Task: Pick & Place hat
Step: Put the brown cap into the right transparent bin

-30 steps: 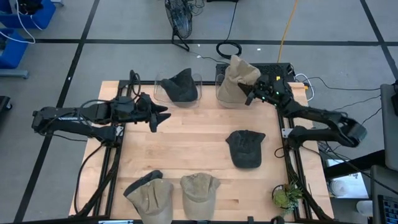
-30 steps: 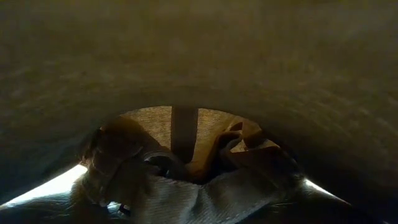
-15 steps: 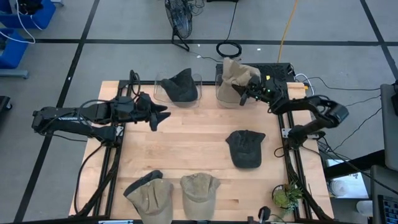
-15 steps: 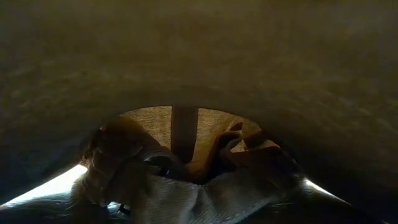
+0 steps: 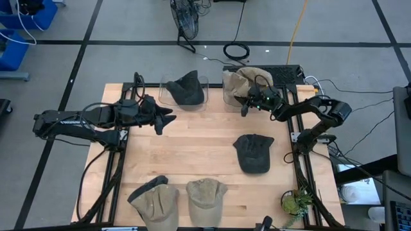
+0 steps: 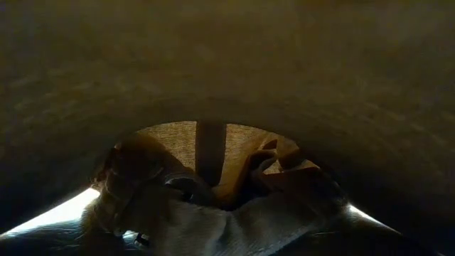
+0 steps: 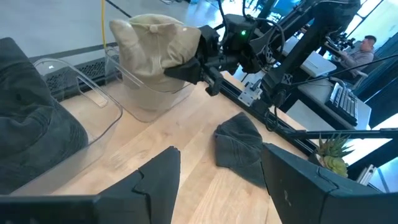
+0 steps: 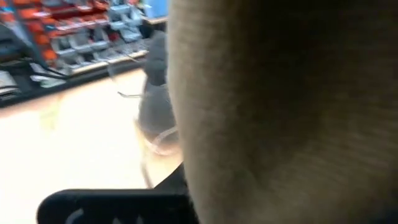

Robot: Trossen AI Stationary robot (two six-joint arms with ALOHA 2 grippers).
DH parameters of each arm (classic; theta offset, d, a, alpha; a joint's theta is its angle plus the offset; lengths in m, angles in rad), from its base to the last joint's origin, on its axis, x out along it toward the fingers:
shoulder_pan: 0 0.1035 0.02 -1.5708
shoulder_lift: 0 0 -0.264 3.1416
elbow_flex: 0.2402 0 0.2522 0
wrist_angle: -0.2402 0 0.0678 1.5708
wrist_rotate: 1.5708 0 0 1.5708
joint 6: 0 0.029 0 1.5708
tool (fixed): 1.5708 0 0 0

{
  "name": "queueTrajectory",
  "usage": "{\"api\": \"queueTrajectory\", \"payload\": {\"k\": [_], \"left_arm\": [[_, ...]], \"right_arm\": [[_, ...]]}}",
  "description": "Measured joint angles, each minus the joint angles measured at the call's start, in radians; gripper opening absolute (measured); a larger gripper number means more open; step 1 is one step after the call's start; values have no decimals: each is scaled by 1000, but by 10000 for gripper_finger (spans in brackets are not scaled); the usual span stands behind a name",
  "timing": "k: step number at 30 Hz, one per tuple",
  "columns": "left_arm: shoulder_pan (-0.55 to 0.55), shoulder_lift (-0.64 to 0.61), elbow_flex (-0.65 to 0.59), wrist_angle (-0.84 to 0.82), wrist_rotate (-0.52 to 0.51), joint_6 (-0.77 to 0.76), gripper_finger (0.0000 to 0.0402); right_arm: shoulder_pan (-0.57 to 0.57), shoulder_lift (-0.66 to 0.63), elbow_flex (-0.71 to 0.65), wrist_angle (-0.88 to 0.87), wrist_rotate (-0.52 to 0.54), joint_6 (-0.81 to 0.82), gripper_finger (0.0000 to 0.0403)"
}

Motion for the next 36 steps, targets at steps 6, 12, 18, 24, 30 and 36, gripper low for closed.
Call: {"api": "queueTrajectory", "payload": {"k": [6,12,18,24,30,36], "left_arm": [[0,0,0,0,0,0,223],[0,0,1,0,11,-4,223],[0,0,1,0,42,-5,223],[0,0,1,0,44,-4,223],[0,0,1,0,46,7,223],[0,0,1,0,46,11,223]], "right_arm": [[12,-11,0,15,104,91,86],[17,-21,0,19,77,135,162],[17,-122,0,-17,128,120,234],[17,-303,0,-211,262,42,258],[27,-430,0,-527,266,72,251],[54,-550,-1,-599,352,69,243]]}}
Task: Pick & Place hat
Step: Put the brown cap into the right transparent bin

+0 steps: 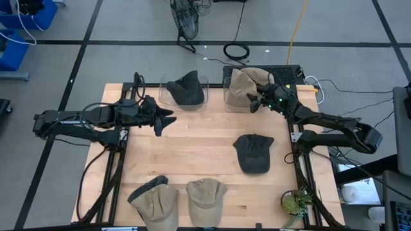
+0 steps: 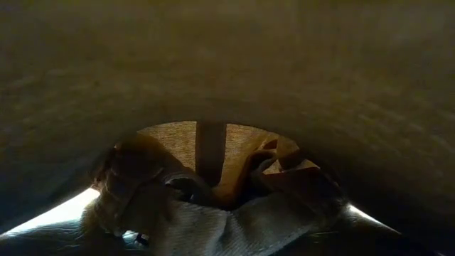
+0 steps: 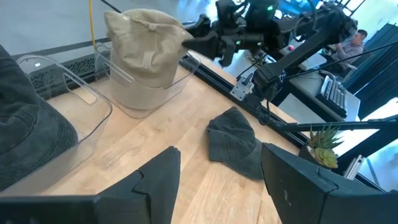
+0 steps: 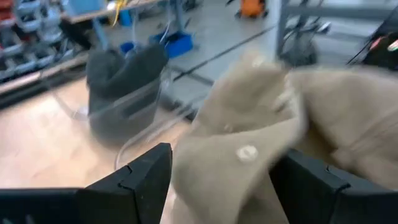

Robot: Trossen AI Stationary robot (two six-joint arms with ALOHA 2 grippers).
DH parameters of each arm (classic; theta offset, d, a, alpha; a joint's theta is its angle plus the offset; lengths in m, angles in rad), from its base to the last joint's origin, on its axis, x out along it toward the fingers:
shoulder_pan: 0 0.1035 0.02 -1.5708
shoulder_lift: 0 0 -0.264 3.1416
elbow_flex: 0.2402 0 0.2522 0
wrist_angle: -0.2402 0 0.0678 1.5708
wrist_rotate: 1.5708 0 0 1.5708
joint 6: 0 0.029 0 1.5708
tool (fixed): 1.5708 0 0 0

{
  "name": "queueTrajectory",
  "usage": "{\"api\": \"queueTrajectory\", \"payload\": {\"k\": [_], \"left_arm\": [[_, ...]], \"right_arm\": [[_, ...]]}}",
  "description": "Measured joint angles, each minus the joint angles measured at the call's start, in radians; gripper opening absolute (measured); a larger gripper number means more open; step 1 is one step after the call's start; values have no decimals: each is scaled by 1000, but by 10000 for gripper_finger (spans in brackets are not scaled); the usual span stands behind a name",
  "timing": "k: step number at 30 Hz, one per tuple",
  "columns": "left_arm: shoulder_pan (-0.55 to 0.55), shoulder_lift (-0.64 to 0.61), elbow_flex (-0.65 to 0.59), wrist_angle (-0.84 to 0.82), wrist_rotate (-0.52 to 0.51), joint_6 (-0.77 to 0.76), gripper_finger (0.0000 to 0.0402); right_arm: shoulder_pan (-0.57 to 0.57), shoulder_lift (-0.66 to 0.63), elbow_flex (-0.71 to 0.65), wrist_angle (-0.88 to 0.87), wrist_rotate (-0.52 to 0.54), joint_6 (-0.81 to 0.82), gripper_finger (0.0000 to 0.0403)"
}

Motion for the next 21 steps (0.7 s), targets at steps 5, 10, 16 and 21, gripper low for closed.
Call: {"api": "queueTrajectory", "payload": {"k": [5,10,16,21], "left_arm": [[0,0,0,0,0,0,223],[0,0,0,0,-9,45,223],[-3,0,0,-1,-10,79,223],[-36,0,0,7,-10,129,223]], "right_arm": [[33,-127,0,-37,127,-23,242],[102,-229,0,-57,148,-18,242],[269,-266,51,-126,163,-55,215],[439,-209,167,-233,254,-93,137]]}}
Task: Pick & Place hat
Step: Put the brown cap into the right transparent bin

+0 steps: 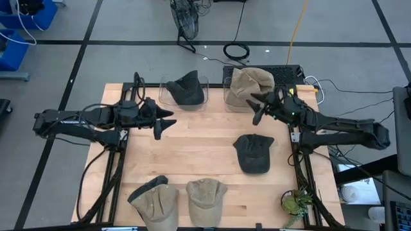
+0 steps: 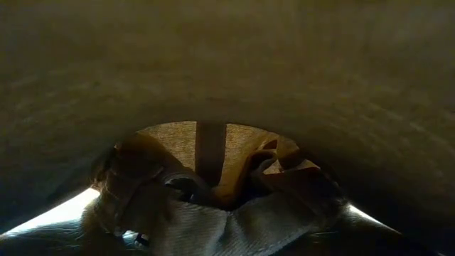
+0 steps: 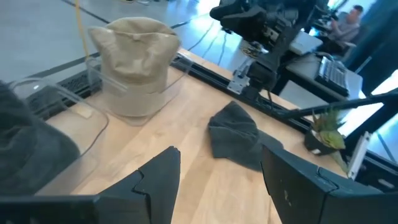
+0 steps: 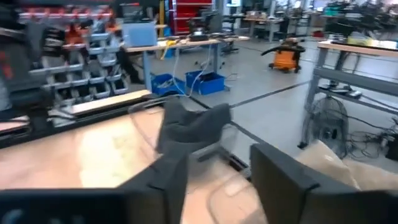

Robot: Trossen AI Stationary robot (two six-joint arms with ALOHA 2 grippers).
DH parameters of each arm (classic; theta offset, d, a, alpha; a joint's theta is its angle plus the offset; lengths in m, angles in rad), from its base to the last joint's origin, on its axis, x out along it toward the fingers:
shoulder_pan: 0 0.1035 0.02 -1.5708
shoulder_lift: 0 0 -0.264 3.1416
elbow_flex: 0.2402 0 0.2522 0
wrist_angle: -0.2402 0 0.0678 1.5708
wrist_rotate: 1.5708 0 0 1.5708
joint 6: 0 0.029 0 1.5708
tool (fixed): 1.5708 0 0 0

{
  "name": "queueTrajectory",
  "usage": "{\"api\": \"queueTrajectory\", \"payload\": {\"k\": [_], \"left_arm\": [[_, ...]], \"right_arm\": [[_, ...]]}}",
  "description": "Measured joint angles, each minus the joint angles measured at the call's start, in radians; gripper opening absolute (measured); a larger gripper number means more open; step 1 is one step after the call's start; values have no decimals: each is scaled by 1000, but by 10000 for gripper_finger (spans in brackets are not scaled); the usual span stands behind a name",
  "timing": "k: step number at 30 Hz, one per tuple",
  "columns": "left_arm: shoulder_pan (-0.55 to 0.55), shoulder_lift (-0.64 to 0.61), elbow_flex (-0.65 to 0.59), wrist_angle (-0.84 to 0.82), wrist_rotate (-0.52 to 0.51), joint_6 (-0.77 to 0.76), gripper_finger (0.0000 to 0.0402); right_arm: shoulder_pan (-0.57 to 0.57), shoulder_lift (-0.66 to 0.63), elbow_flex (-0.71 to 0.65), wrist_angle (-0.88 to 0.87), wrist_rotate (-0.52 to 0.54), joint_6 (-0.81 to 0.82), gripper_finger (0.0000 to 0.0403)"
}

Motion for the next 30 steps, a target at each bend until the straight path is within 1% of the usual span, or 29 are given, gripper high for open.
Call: {"api": "queueTrajectory", "payload": {"k": [5,6,7,9,11,14,18,21,23,25,30], "left_arm": [[-40,0,0,5,-19,31,223],[-49,0,0,5,-31,38,223],[-57,0,0,5,-41,47,223],[-72,0,0,5,-57,60,223],[-88,0,0,4,-68,58,223],[-111,0,0,-19,-91,36,223],[-150,0,0,-77,-118,-1,223],[-182,0,0,-129,-132,-40,223],[-201,0,0,-161,-133,-68,223],[-222,0,0,-181,-134,-90,223],[-265,0,0,-206,-144,-115,223]], "right_arm": [[141,106,118,-43,0,12,37],[163,130,142,-66,-1,12,20],[184,156,165,-89,0,13,10],[219,214,212,-131,4,40,9],[249,273,254,-182,23,95,9],[283,351,308,-277,23,178,2],[324,429,355,-413,22,350,1],[361,457,359,-488,13,519,1],[388,467,360,-511,-11,630,1],[421,473,361,-535,-33,707,1],[500,483,362,-635,-33,866,0]]}}
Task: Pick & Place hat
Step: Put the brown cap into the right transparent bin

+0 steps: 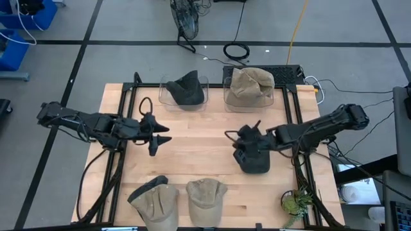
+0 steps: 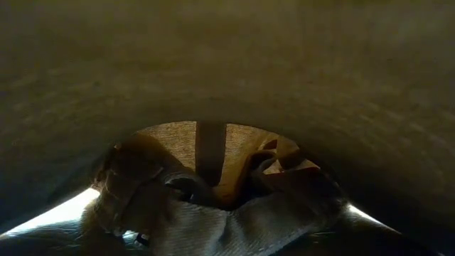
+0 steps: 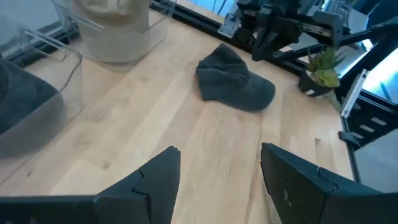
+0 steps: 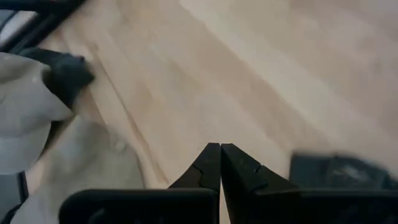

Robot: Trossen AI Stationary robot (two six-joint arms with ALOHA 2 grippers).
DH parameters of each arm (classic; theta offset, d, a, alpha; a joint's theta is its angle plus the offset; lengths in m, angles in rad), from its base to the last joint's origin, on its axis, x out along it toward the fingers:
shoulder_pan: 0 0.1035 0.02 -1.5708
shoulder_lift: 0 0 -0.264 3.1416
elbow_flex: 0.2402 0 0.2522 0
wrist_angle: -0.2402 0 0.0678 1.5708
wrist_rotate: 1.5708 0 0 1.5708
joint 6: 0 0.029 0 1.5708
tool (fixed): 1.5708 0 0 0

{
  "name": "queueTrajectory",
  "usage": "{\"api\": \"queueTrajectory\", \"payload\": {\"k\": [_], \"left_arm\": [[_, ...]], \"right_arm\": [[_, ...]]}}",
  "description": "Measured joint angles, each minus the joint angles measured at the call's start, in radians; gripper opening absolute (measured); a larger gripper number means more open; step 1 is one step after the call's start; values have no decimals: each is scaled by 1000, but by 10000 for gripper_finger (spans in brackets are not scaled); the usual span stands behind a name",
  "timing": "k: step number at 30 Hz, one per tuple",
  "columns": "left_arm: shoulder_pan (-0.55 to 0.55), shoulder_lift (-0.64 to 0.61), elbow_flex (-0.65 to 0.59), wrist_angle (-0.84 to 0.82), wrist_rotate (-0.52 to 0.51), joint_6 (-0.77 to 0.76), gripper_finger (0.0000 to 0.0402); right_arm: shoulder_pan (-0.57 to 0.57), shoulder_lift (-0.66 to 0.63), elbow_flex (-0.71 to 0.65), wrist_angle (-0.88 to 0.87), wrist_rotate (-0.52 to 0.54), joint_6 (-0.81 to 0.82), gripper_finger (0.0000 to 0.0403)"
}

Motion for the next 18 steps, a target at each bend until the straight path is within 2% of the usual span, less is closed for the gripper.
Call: {"api": "queueTrajectory", "payload": {"k": [4,7,13,16,18], "left_arm": [[-41,0,0,9,-43,-2,223],[-76,17,0,14,-78,-2,223],[-159,118,7,35,-134,-98,223],[-194,199,53,13,-182,-191,223],[-211,257,107,-63,-203,-273,223]], "right_arm": [[53,0,-1,-134,4,123,0],[93,0,-4,-196,5,151,0],[150,-22,-120,-133,6,167,0],[163,-35,-200,-73,2,177,0],[172,-44,-253,-1,0,168,0]]}}
